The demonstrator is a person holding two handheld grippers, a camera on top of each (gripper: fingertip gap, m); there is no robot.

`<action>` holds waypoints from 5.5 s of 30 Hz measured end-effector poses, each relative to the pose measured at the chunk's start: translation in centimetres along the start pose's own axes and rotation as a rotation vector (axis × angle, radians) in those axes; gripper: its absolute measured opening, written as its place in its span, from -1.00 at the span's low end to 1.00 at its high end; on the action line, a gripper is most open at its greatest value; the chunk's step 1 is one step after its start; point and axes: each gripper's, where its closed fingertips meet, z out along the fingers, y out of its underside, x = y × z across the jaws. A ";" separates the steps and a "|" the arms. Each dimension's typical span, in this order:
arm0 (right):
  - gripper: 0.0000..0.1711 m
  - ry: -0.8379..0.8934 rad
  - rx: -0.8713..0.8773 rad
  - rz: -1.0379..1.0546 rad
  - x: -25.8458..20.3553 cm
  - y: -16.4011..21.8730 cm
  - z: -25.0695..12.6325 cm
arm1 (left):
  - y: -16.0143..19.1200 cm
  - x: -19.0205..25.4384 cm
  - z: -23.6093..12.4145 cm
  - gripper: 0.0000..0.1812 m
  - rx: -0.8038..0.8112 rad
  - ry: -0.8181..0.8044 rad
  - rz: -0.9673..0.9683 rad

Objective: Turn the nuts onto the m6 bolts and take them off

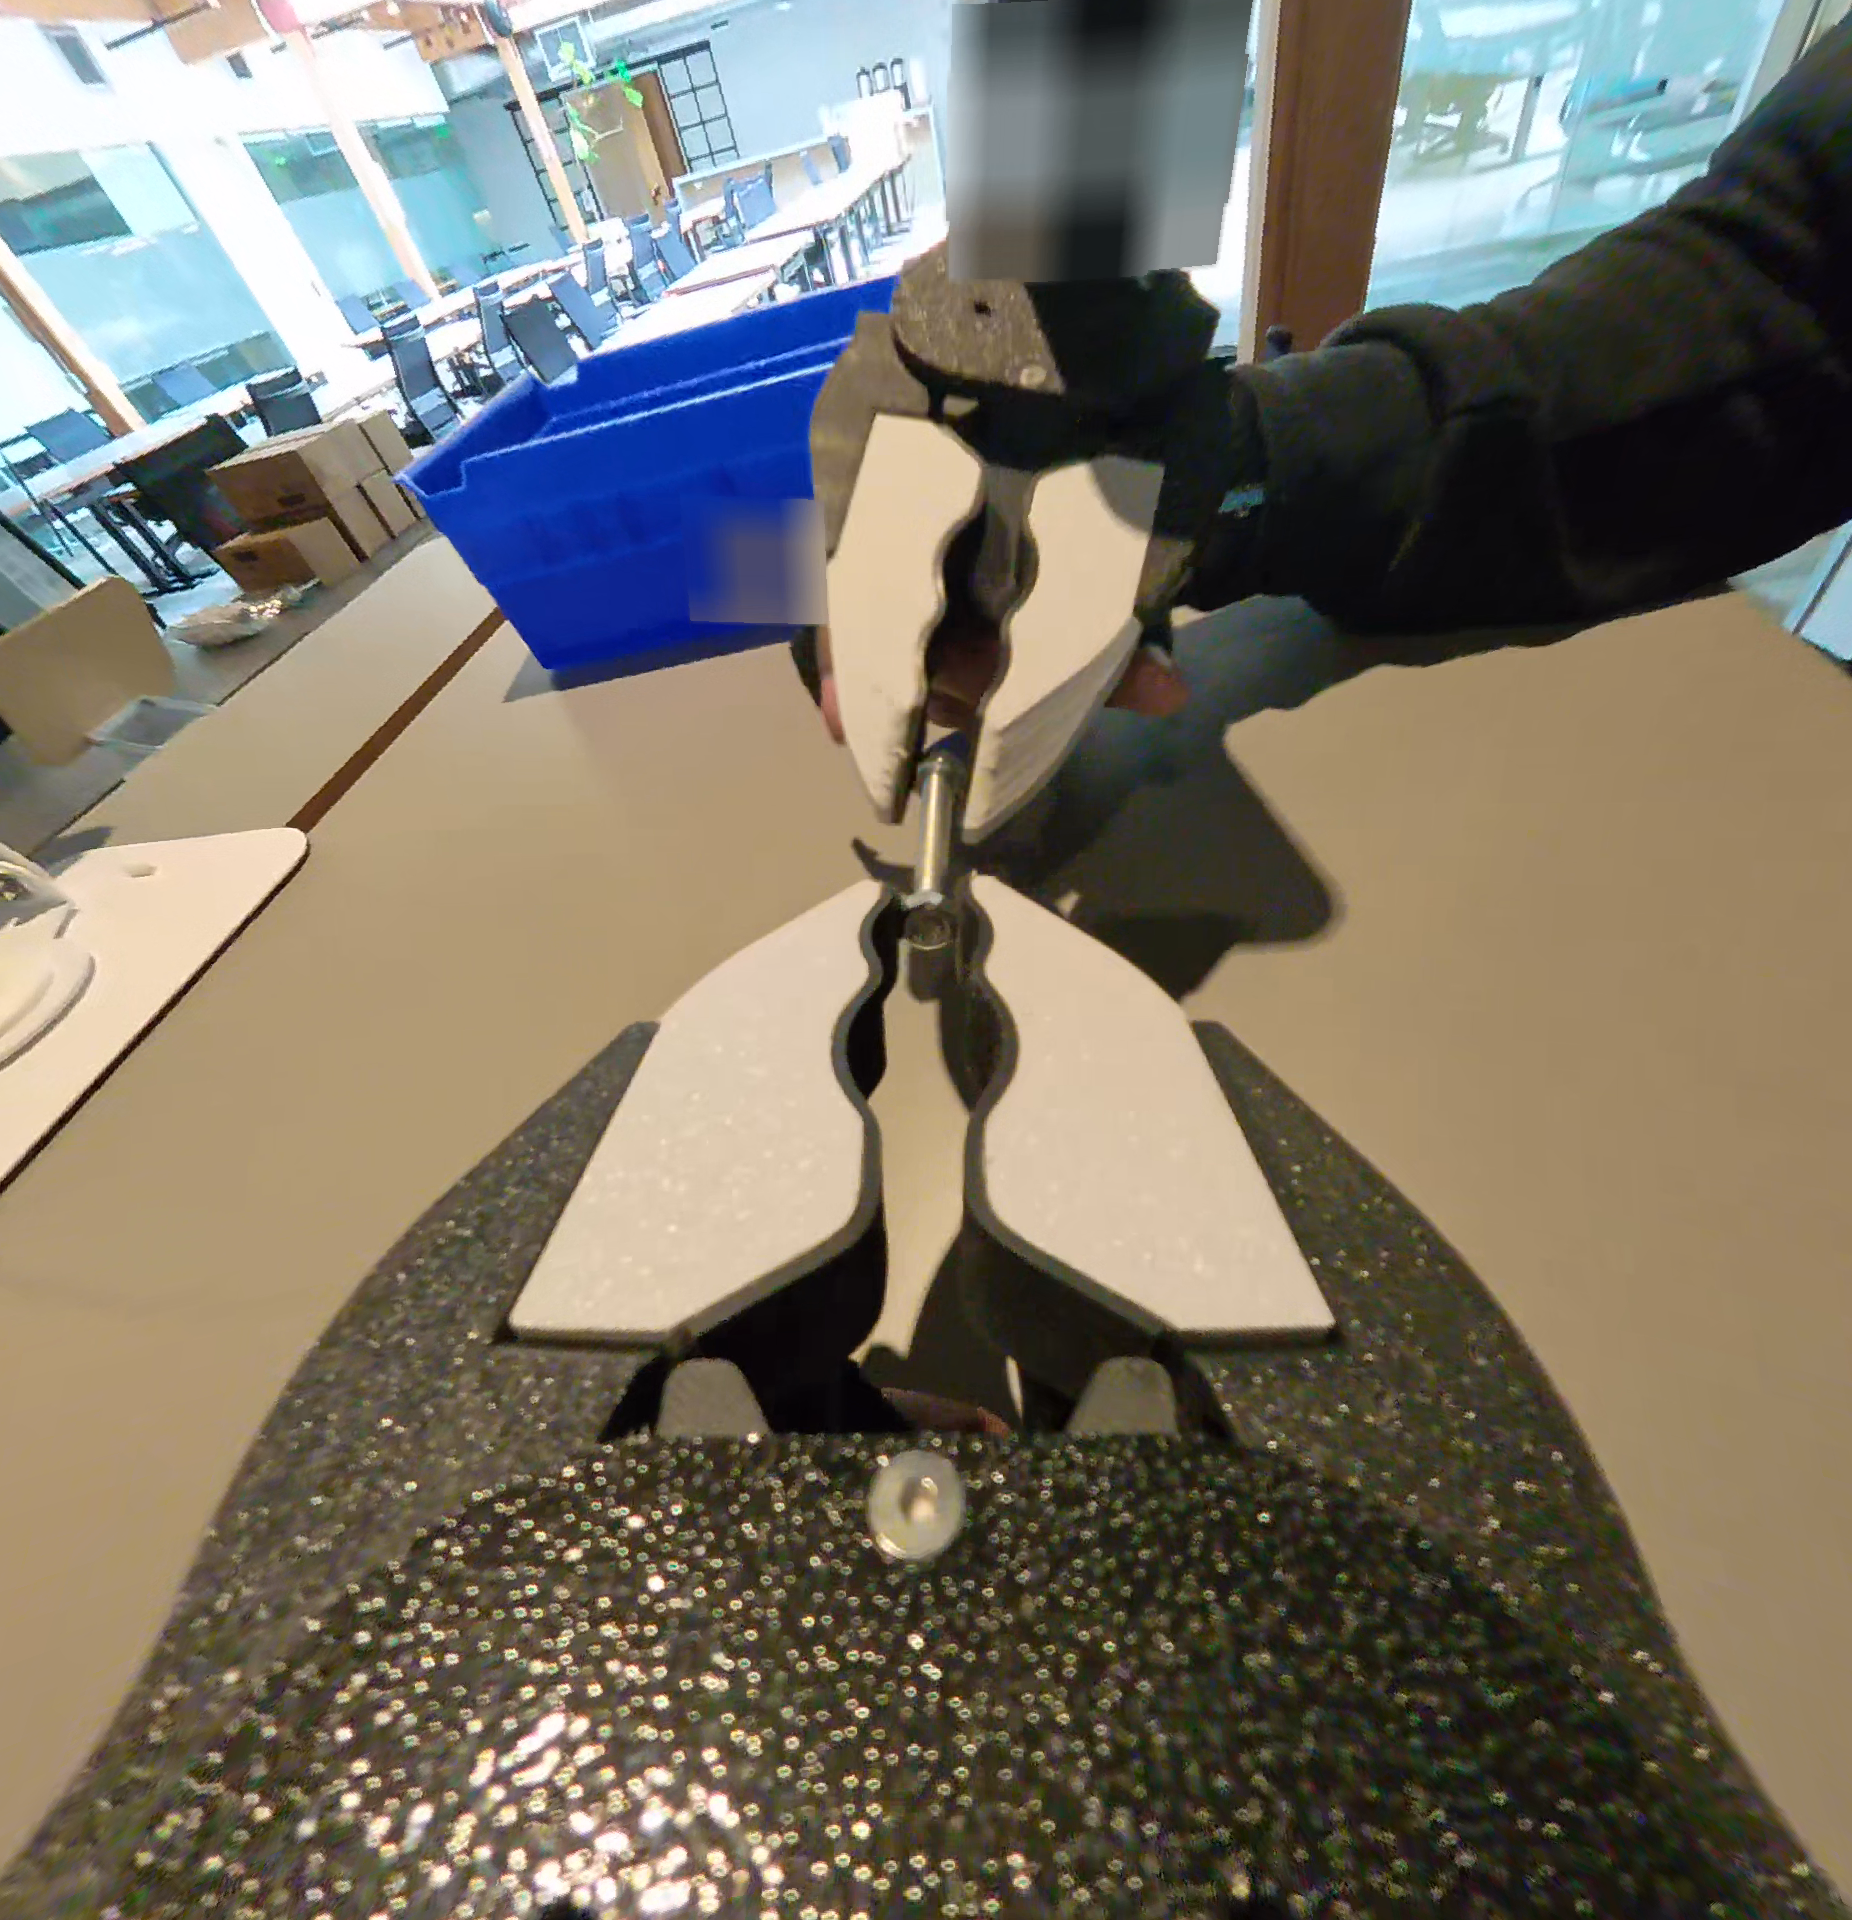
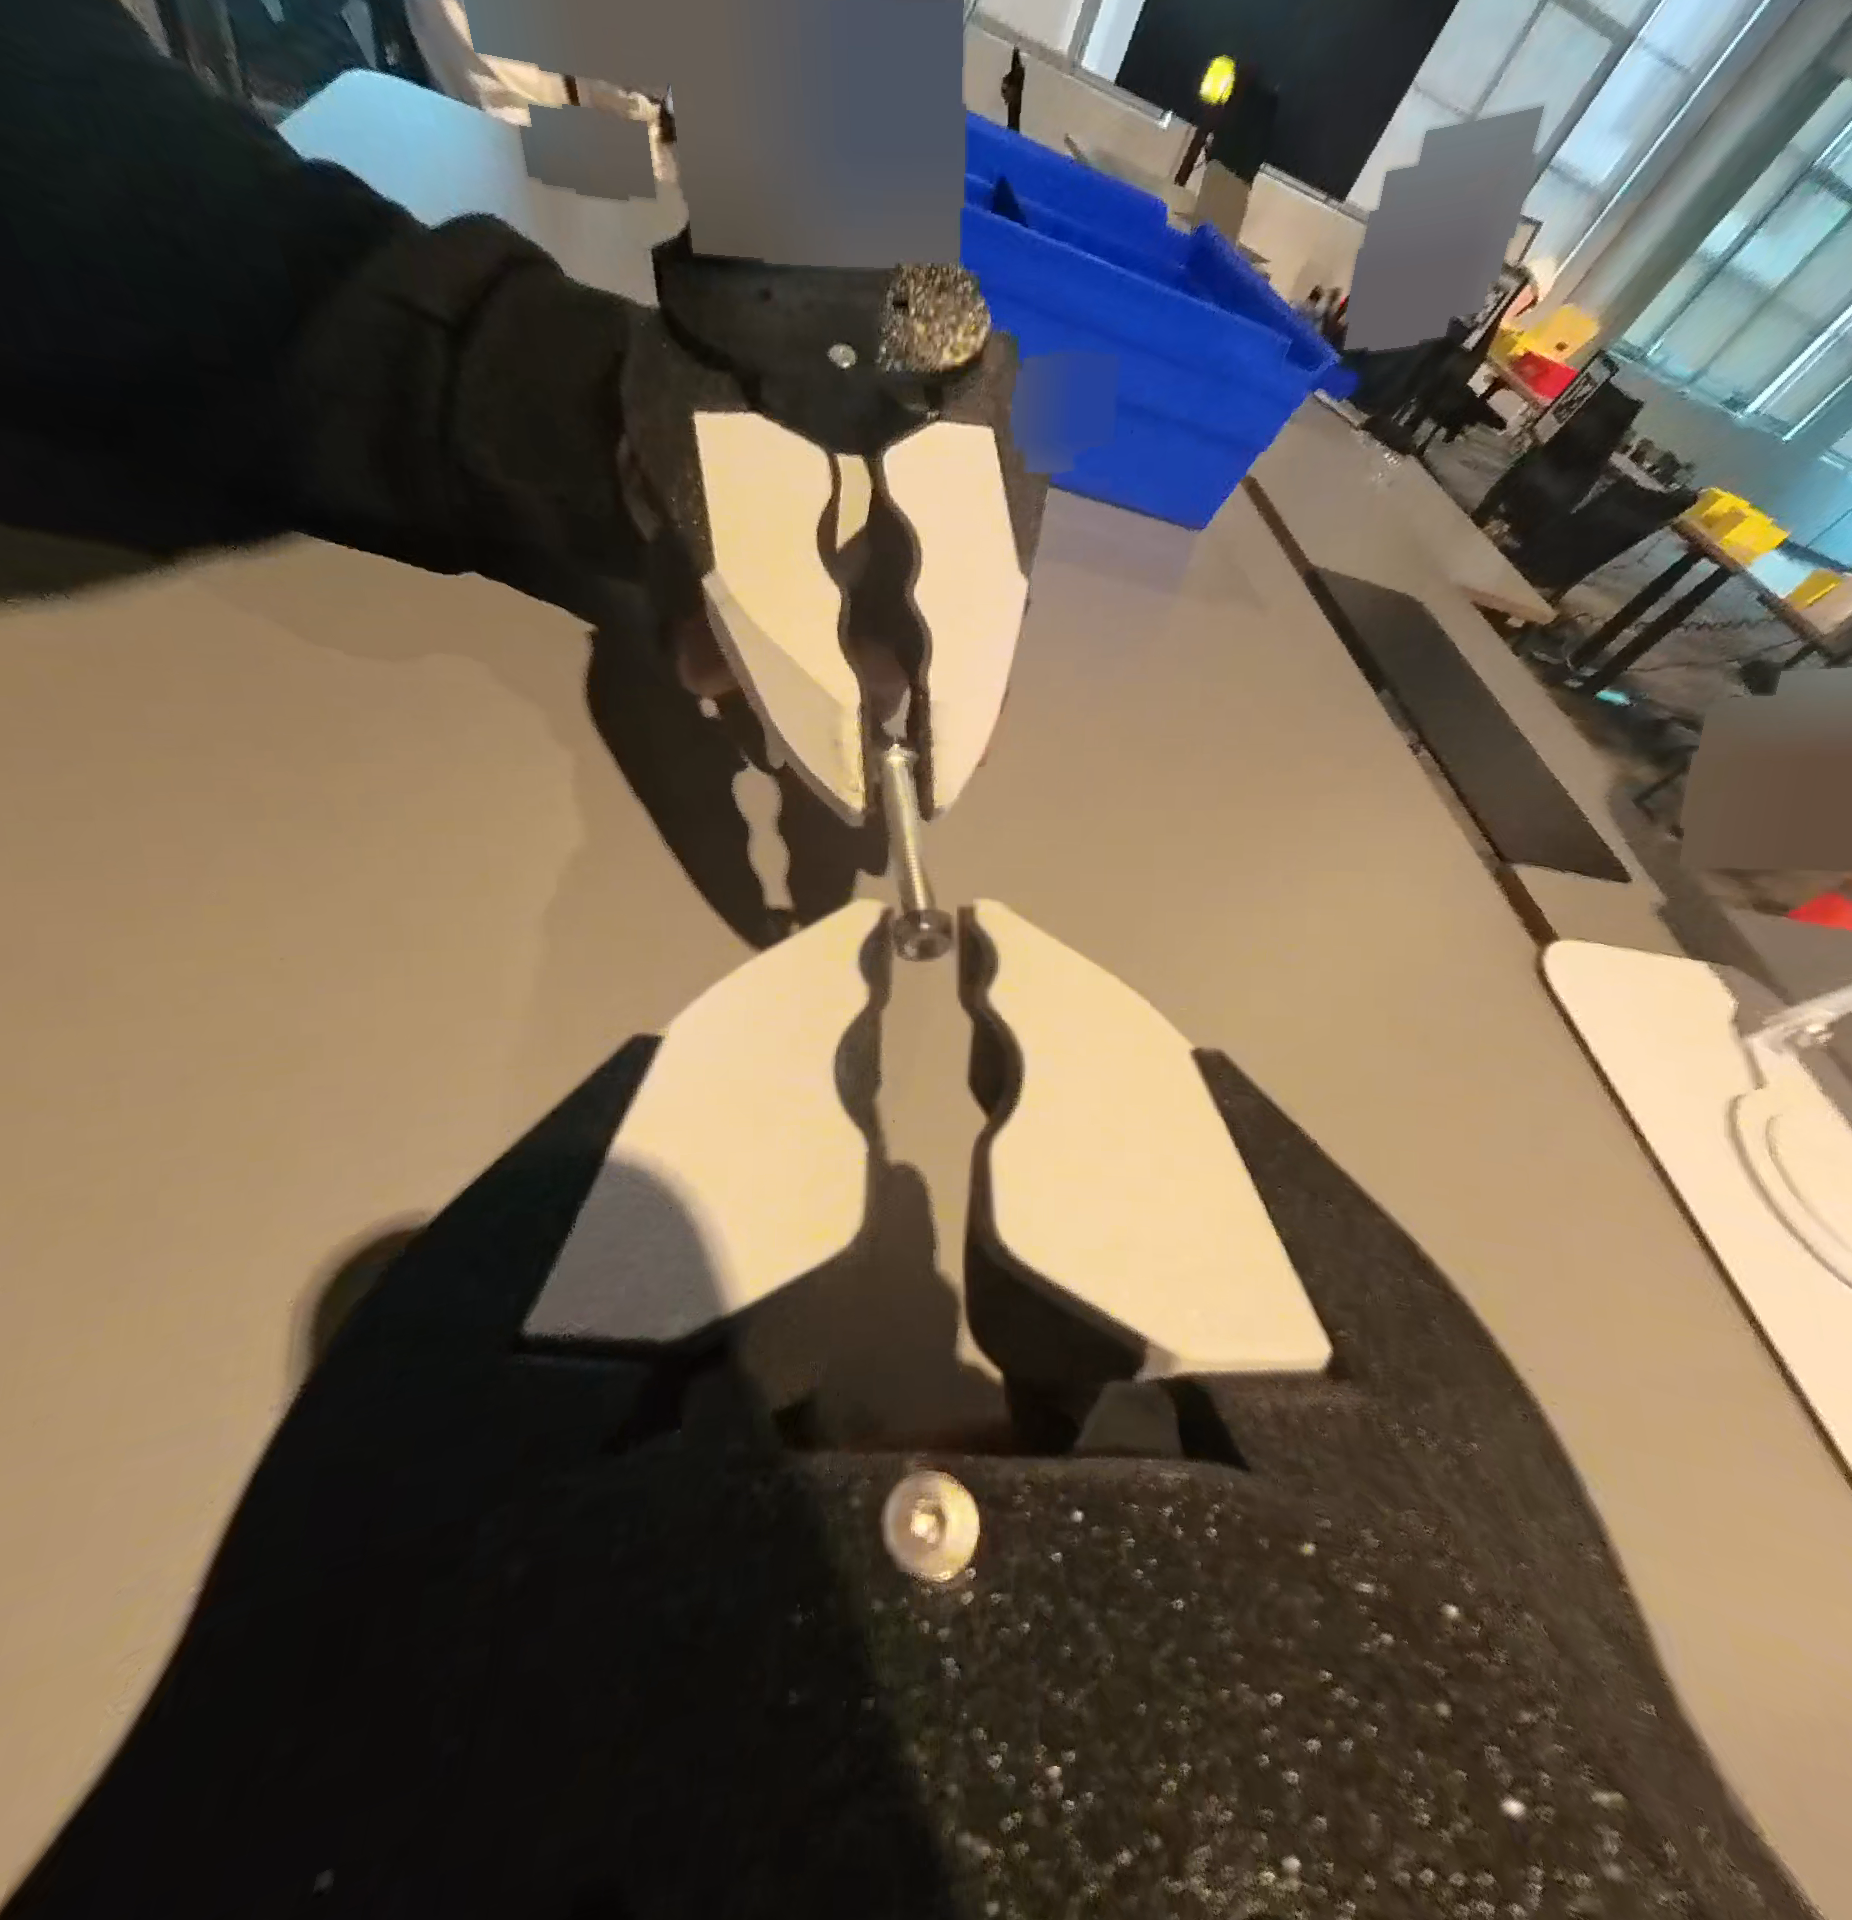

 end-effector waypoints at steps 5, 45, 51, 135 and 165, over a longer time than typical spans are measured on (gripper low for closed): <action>-0.88 -0.166 -0.087 0.331 -0.9 1.1 0.3 | 0.9 0.3 0.3 -0.89 -0.066 -0.021 0.116; -0.62 -0.060 -0.006 0.069 -0.3 -0.5 -0.6 | 0.2 0.1 -0.2 -0.89 -0.013 -0.011 0.066; -0.86 0.000 -0.069 -0.064 -0.4 0.1 -0.2 | 0.8 0.5 0.2 -0.89 -0.055 -0.001 0.084; -0.87 -0.323 -0.103 0.823 -1.5 2.1 0.7 | 2.6 0.0 0.7 -0.89 -0.172 -0.068 0.234; -0.87 -0.253 -0.147 0.590 -1.7 2.2 0.7 | 2.0 0.7 0.4 -0.89 -0.134 -0.006 0.152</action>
